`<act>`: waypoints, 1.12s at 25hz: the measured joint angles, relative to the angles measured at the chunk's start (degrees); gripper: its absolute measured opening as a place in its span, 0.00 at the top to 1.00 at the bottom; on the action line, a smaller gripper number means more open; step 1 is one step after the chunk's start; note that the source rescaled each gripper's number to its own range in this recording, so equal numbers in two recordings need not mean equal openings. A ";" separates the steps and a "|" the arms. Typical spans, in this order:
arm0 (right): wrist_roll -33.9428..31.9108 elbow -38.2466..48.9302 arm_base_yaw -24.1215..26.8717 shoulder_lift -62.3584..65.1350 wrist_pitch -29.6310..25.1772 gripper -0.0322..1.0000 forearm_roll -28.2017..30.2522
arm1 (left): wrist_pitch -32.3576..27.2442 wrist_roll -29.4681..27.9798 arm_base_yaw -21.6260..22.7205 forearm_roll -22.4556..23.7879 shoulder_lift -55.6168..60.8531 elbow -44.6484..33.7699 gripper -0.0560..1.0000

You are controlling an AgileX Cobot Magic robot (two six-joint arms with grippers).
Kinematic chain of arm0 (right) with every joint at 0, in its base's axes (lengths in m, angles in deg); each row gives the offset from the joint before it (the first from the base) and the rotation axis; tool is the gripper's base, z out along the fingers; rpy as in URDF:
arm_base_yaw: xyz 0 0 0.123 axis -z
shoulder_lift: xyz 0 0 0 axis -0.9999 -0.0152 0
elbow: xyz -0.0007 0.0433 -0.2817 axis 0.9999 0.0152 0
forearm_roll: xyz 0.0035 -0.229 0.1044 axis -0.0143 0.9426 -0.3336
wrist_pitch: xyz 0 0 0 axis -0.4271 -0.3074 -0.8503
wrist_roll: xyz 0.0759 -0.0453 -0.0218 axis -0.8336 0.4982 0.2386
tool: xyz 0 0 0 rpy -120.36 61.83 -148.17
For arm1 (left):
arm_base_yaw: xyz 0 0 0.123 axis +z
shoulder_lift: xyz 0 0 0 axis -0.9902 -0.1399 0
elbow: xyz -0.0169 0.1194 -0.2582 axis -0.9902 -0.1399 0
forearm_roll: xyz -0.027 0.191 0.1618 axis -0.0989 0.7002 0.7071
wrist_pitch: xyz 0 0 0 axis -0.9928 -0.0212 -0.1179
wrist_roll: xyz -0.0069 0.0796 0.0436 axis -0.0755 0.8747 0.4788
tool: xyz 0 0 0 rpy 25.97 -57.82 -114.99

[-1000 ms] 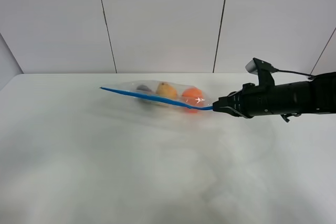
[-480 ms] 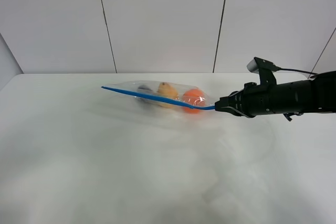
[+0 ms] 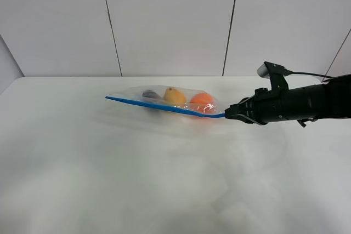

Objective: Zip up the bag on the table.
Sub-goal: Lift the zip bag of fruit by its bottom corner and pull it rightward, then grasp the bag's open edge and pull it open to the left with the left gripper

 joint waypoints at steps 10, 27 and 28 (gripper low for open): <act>-0.11 0.00 0.00 0.00 0.00 0.97 0.01 | 2.34 0.00 0.00 0.00 -0.08 1.37 0.00; -0.68 0.00 0.00 0.00 0.04 0.97 0.07 | 20.29 2.57 0.00 -0.13 -26.28 12.14 0.00; -0.72 0.00 0.00 0.00 0.04 0.97 0.07 | 21.35 2.97 0.00 -0.13 -28.17 13.05 0.00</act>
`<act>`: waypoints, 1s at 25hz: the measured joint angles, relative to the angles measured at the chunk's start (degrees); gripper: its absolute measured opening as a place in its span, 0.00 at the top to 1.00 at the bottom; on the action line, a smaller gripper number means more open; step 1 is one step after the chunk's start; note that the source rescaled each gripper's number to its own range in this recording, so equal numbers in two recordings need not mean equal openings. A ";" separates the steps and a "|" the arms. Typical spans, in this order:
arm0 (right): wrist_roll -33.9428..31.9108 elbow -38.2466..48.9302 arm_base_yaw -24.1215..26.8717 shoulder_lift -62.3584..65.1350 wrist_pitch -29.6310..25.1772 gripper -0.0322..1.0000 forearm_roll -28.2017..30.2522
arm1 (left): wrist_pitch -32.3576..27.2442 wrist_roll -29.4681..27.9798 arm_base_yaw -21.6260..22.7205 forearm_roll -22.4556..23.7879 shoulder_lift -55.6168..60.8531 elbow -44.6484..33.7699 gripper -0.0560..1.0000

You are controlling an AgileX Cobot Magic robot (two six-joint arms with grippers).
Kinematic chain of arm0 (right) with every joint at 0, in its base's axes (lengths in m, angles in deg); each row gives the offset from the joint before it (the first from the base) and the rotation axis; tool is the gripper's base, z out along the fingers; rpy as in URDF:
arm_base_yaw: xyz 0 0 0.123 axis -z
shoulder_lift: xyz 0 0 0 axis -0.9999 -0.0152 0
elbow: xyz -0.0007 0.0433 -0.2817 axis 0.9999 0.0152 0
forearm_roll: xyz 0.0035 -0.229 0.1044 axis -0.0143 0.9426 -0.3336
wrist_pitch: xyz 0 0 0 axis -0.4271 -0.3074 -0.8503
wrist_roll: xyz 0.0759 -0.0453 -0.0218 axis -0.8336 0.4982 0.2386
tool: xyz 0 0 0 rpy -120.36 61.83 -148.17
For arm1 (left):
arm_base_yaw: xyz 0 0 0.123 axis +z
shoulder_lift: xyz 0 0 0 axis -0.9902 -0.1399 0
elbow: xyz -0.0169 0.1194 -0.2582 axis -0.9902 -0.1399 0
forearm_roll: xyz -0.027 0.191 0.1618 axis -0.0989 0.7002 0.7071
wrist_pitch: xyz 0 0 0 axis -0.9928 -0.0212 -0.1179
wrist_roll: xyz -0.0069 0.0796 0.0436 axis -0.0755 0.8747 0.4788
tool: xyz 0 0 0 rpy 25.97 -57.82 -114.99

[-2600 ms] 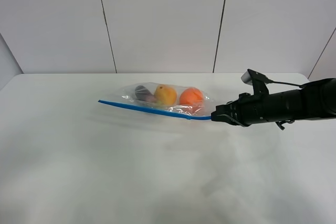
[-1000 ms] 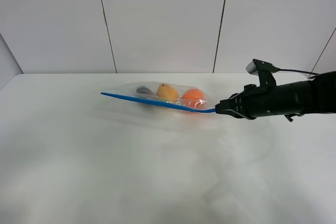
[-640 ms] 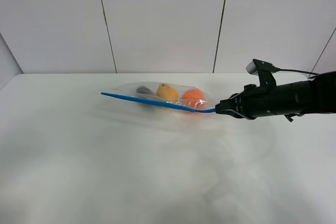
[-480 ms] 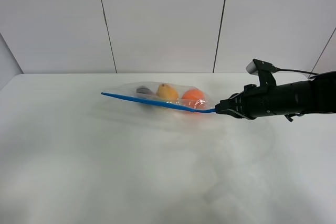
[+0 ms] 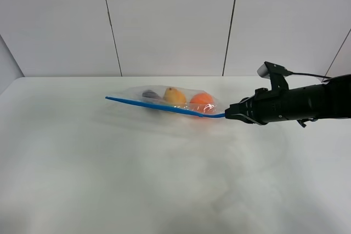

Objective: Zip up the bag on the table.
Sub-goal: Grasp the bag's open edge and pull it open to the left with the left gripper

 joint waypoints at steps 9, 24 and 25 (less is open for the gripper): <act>-0.51 0.00 0.00 0.00 0.00 0.97 0.33 | 9.91 0.82 0.00 -2.24 -13.01 2.89 0.00; -0.91 0.00 0.00 0.00 0.00 0.97 1.29 | 20.21 3.55 -2.06 -4.85 -28.15 2.89 0.00; -0.91 0.00 0.00 0.00 0.00 0.97 1.35 | 20.34 3.84 -2.85 -4.92 -28.15 2.89 0.00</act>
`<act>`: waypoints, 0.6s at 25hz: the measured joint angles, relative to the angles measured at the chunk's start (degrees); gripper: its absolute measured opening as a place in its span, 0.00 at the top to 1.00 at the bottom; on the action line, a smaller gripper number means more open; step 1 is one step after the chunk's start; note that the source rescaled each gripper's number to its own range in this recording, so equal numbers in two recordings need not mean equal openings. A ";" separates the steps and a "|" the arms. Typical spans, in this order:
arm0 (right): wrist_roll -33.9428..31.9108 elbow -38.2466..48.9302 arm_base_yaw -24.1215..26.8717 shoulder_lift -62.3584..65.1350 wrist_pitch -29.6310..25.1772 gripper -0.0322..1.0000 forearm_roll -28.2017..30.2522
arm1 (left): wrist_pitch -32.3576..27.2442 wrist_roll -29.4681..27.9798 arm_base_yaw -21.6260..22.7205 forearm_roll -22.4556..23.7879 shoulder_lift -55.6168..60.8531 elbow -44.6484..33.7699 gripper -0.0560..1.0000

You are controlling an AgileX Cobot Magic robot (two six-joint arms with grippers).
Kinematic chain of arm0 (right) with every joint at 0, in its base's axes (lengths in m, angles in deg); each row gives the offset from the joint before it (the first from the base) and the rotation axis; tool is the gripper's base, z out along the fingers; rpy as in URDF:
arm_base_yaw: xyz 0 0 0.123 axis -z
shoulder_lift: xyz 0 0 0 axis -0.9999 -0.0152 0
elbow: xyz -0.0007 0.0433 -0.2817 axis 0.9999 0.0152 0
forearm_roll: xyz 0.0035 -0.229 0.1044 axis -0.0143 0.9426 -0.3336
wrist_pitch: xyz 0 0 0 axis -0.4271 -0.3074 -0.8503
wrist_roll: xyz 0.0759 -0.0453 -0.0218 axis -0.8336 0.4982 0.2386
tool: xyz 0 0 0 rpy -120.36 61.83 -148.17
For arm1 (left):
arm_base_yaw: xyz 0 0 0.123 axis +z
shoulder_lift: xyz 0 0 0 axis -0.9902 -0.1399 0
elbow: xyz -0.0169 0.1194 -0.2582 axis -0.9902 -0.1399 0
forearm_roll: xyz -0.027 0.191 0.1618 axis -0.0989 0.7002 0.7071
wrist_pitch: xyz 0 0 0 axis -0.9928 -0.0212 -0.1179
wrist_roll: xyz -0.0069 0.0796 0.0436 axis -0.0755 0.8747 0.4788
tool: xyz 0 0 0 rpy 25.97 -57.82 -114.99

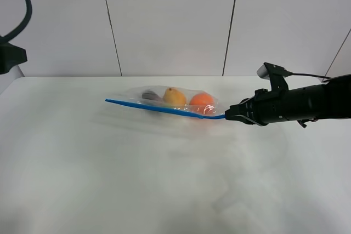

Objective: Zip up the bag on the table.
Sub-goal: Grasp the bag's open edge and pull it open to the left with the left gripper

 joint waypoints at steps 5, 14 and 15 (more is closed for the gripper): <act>0.00 0.00 0.00 0.00 0.10 0.97 0.11 | -0.59 0.41 -4.86 0.00 0.00 0.00 0.00; -0.14 0.00 0.00 0.00 0.61 0.97 0.11 | -1.91 0.46 -15.54 -4.03 0.00 0.00 0.00; -0.19 0.00 0.00 0.00 0.61 0.97 0.11 | -1.91 0.46 -16.90 -4.93 0.00 0.00 0.00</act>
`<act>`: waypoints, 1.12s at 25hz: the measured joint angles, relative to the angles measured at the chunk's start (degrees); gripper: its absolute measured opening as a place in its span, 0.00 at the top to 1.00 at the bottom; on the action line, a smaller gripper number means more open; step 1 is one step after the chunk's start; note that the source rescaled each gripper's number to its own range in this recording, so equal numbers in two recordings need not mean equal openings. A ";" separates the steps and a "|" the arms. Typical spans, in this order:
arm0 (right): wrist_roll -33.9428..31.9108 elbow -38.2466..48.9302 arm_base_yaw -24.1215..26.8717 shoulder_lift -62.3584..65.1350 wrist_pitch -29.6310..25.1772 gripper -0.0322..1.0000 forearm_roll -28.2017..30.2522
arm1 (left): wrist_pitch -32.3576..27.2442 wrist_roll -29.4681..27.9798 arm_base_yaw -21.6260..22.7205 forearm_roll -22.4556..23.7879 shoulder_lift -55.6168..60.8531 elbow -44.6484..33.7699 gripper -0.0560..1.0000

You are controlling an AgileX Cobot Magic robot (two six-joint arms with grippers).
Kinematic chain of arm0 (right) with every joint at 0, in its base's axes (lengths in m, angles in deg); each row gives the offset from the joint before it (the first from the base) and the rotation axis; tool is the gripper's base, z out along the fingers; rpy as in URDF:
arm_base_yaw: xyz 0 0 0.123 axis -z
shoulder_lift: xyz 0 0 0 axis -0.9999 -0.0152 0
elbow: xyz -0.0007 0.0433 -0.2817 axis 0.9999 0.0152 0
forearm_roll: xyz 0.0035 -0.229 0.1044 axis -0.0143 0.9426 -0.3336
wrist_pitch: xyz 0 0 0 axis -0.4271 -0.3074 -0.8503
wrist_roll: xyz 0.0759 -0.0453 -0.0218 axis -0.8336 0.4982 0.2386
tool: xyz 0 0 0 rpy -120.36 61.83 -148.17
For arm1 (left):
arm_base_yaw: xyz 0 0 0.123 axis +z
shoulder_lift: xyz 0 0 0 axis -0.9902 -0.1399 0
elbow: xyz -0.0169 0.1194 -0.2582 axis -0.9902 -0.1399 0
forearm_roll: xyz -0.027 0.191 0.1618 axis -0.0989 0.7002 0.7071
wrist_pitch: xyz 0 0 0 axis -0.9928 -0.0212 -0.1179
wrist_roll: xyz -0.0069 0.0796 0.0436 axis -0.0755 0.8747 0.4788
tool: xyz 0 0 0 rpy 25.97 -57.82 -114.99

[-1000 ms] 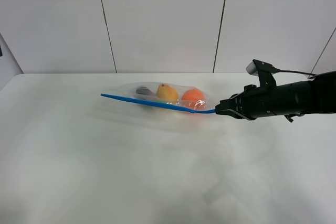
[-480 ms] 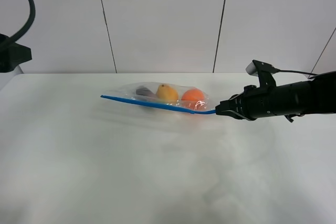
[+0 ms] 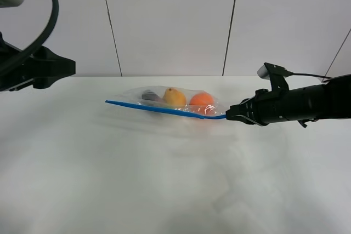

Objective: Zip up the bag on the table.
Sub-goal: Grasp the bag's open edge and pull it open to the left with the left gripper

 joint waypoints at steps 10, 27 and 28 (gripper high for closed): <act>-0.18 0.00 0.00 0.00 0.04 0.97 0.00 | 0.06 1.77 -15.85 -1.72 0.00 0.00 0.00; -0.41 0.00 0.00 0.00 0.04 0.97 0.00 | 6.68 5.41 -22.08 -1.67 0.00 -2.01 0.00; -0.41 0.00 0.00 0.00 0.04 0.97 0.00 | 7.48 5.73 -22.08 -1.67 -0.02 -2.52 0.00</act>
